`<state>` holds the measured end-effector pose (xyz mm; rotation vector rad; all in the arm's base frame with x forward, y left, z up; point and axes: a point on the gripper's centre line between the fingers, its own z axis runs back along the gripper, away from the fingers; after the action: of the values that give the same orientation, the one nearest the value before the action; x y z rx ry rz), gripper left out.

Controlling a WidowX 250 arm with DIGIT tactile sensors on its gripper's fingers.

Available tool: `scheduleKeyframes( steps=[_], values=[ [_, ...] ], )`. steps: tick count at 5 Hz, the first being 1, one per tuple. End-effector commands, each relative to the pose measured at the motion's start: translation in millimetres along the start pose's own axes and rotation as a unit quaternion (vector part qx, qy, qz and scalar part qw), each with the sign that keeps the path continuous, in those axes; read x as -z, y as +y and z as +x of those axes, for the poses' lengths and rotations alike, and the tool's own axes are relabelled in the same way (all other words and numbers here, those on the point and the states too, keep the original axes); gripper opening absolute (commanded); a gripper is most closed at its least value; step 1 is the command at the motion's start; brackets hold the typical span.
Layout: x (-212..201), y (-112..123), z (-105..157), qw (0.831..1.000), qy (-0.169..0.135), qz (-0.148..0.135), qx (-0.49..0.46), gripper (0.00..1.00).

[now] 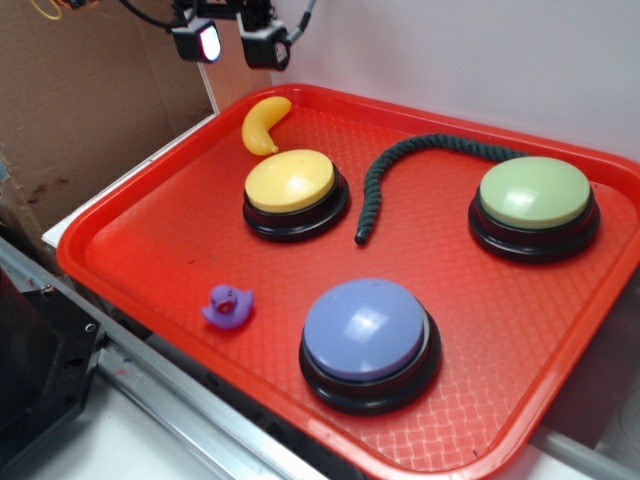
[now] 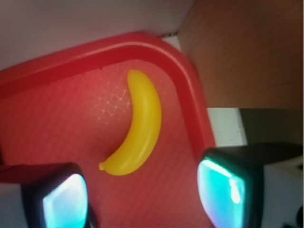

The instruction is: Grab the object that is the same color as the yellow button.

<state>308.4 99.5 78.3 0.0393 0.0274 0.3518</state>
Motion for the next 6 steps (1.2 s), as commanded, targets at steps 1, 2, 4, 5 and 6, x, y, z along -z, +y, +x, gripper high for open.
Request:
scheduleKeyframes(
  steps=[1, 2, 4, 5, 6],
  values=[
    [15.5, 0.3, 15.9, 1.000, -0.004, -0.018, 0.007, 1.00],
    [30.2, -16.6, 17.5, 0.999, 0.005, -0.023, 0.027, 1.00],
    [64.0, -37.2, 15.6, 0.997, 0.048, 0.011, 0.063, 1.00],
    [79.6, -32.8, 8.5, 0.996, 0.071, 0.021, 0.053, 1.00],
    [92.4, -21.8, 1.8, 0.996, 0.071, 0.015, 0.043, 0.00]
  ],
)
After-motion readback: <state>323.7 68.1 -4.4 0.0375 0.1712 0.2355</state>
